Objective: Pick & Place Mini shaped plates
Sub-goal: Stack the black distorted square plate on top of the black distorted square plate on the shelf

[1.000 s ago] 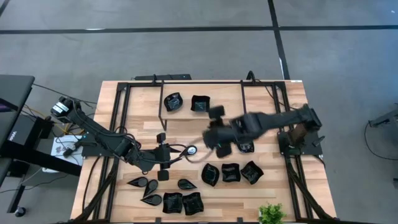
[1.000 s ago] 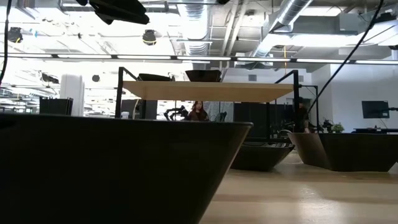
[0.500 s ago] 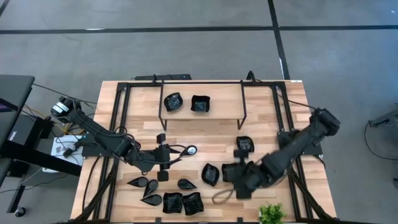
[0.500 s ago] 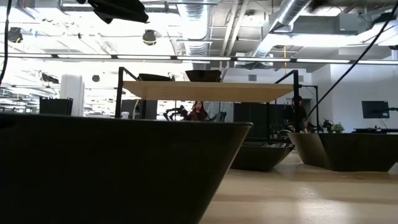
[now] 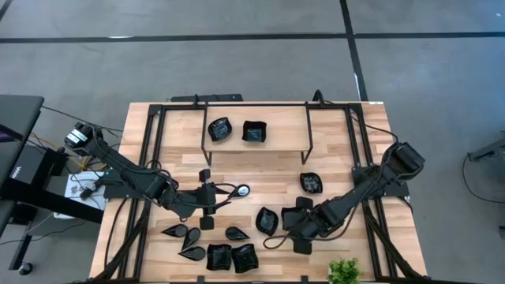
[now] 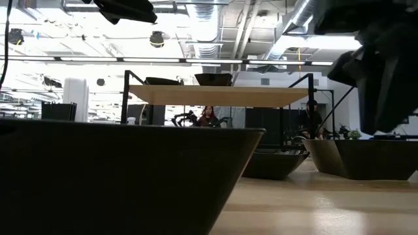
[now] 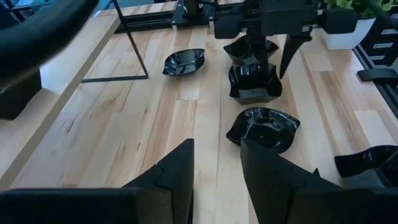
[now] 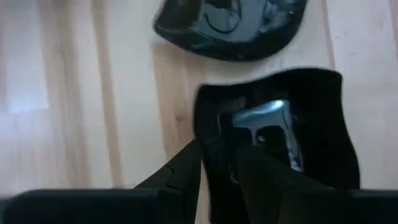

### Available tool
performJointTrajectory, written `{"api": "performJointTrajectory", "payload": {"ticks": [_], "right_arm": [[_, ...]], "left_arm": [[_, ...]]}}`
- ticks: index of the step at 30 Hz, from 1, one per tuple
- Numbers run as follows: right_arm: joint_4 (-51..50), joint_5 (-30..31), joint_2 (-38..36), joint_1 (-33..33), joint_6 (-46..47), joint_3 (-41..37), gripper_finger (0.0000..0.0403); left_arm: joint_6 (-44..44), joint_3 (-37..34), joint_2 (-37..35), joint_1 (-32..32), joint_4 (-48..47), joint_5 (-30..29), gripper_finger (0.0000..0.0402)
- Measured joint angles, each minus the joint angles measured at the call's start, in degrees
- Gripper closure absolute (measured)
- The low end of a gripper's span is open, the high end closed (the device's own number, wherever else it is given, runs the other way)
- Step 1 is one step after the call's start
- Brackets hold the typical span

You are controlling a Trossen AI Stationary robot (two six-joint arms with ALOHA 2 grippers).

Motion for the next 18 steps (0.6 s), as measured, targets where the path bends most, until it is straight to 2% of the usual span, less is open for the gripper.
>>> {"api": "performJointTrajectory", "payload": {"ticks": [3,14,18], "right_arm": [[2.2,-2.0,0.2,-0.1,-0.1,0.1,0.0308],[2.0,-0.3,1.4,0.3,-1.1,0.1,0.0308],[1.4,-1.9,4.1,0.2,-0.9,0.0,0.0308]], "left_arm": [[1.1,0.0,0.0,0.0,0.0,0.0,0.0268],[1.1,0.0,0.0,0.0,0.0,0.0,0.0268],[1.1,0.0,0.0,0.0,0.0,0.0,0.0268]]}}
